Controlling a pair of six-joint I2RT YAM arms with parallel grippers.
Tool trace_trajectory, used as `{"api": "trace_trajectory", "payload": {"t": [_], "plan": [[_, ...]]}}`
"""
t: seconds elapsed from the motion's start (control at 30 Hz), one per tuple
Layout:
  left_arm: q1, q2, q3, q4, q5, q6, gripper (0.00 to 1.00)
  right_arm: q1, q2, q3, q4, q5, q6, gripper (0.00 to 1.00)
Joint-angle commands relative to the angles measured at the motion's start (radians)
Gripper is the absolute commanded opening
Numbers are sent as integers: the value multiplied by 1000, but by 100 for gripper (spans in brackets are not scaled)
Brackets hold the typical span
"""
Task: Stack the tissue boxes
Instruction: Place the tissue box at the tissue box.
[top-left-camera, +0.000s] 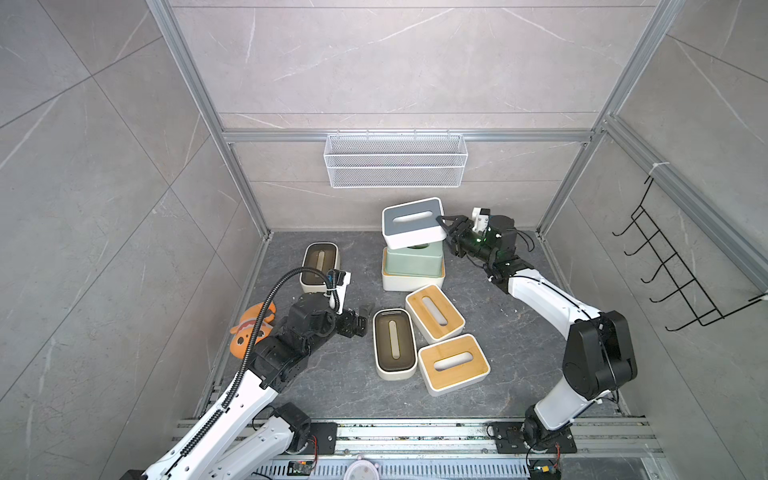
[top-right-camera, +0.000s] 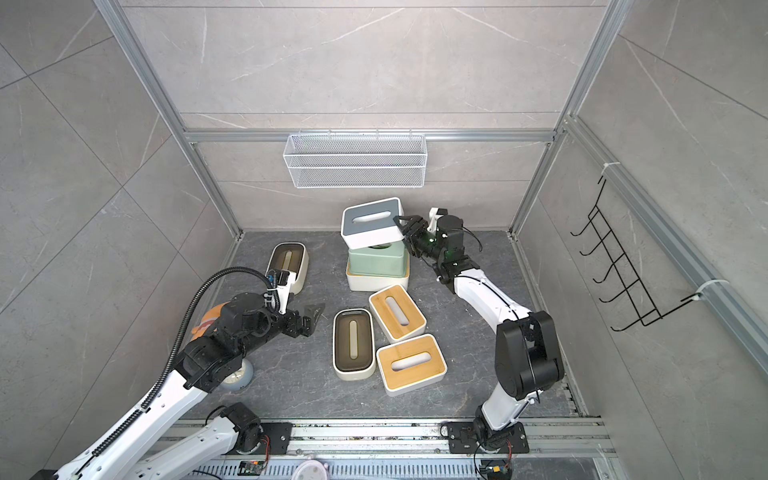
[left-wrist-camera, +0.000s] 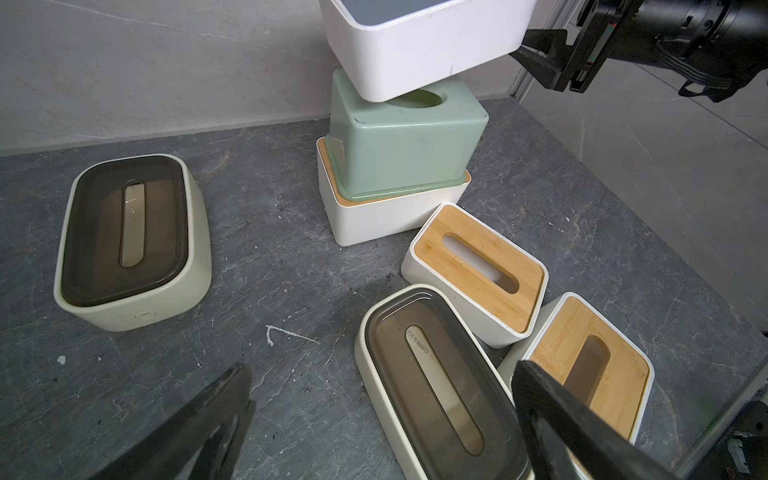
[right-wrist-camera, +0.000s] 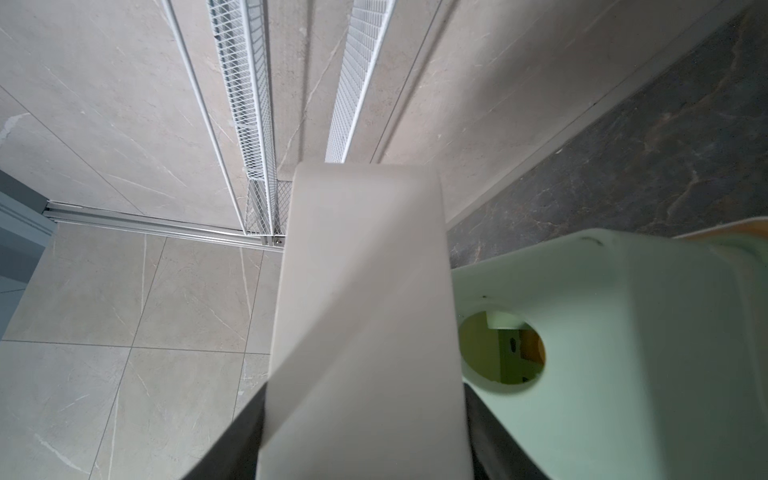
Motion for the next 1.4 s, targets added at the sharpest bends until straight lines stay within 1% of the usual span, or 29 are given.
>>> {"api": "trace_trajectory", "payload": {"t": [0.0,0.2,0.53,0.7,0.83,0.97,1.1,1.37], "plan": [[2,2,11,16,28,0,100,-3,-2,7,77,17,-4,44],[2,7,12,15,32,0,100,-3,13,-3,90,18,-3,46],[2,13,12,14,40,1,100,-3,30,-15,97,27,-2,56],[2,13,11,14,42,2,100,-3,32,-20,88,28,-9,67],[2,12,13,15,42,3,100,-3,27,-21,69,32,-21,78],[2,12,11,14,40,3,100,-3,25,-20,45,31,-33,86],[1,14,11,14,39,3,100,-2,9,-15,7,35,-62,91],[2,15,11,13,36,2,100,-3,-16,6,-126,61,-129,93]]}}
